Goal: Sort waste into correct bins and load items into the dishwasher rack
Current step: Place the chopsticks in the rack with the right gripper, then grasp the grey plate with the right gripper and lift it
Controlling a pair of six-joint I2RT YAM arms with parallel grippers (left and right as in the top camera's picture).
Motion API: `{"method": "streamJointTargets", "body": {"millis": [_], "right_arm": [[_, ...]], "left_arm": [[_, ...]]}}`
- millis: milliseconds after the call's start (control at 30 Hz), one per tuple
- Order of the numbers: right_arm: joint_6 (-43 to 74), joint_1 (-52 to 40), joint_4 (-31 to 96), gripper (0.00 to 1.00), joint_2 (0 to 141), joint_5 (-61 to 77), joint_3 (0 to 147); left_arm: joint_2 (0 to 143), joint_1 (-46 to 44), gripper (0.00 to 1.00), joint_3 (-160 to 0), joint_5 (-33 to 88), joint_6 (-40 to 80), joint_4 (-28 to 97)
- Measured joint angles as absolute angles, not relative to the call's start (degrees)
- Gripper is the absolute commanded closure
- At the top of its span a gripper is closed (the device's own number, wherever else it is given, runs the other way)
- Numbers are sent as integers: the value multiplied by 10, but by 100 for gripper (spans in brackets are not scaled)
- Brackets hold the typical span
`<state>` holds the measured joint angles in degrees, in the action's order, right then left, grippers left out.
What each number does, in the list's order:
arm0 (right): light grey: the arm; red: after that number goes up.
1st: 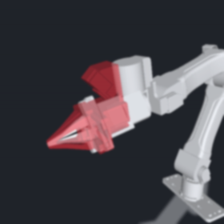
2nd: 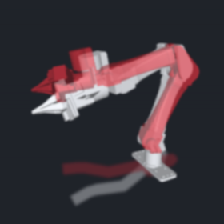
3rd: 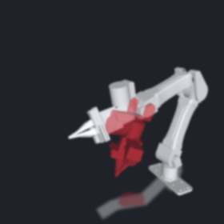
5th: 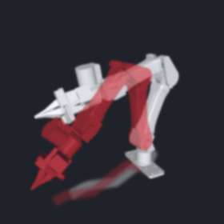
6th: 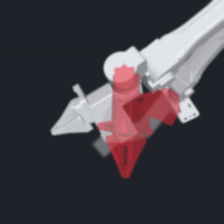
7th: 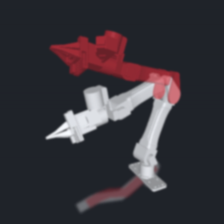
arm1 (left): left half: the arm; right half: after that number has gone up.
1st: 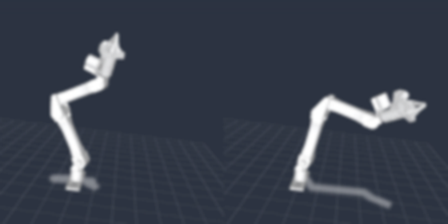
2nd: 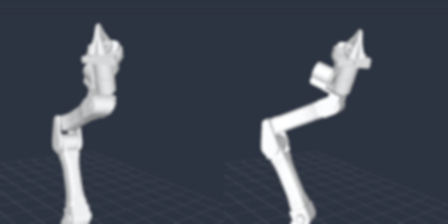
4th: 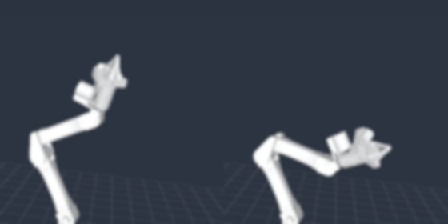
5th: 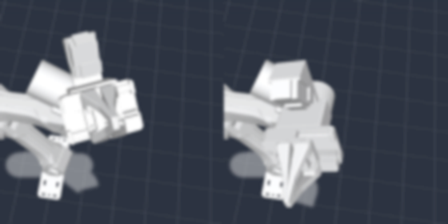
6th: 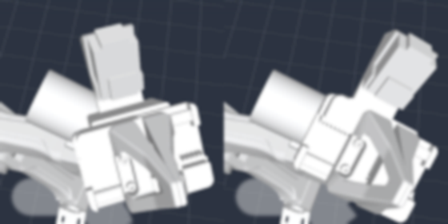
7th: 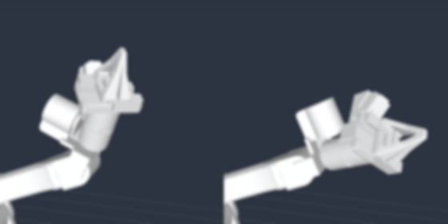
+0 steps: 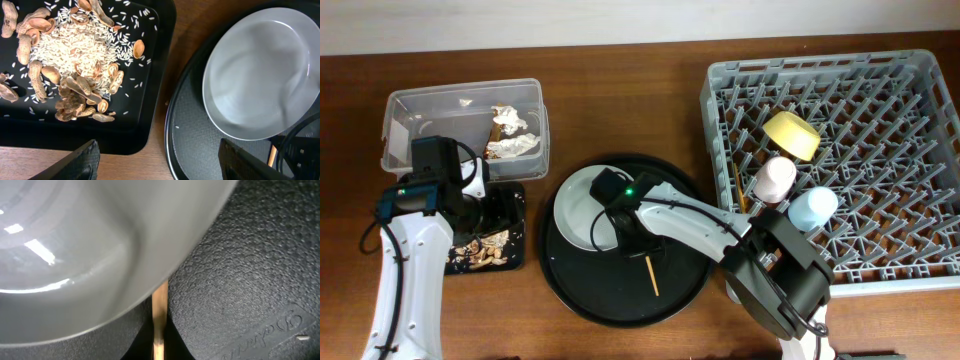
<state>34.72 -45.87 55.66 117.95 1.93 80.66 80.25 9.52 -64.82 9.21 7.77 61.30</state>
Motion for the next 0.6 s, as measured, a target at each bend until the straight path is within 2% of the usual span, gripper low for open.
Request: {"method": "streamJointTargets", "body": {"millis": [167, 267, 400, 500, 567, 600], "right_arm": [[392, -449, 622, 96, 1172, -18, 797], [401, -384, 681, 96, 1046, -77, 789], [278, -263, 717, 92, 857, -90, 789], [160, -179, 729, 87, 882, -48, 789], [110, -167, 727, 86, 930, -20, 789], [100, -166, 726, 82, 949, -15, 789]], "left_arm": [[802, 95, 25, -648, 92, 78, 613], [802, 95, 25, -648, 92, 78, 613], [802, 95, 25, -648, 92, 78, 613], [802, 95, 25, -648, 92, 78, 613], [802, 95, 25, -648, 92, 78, 613], [802, 95, 25, -648, 92, 78, 613]]}}
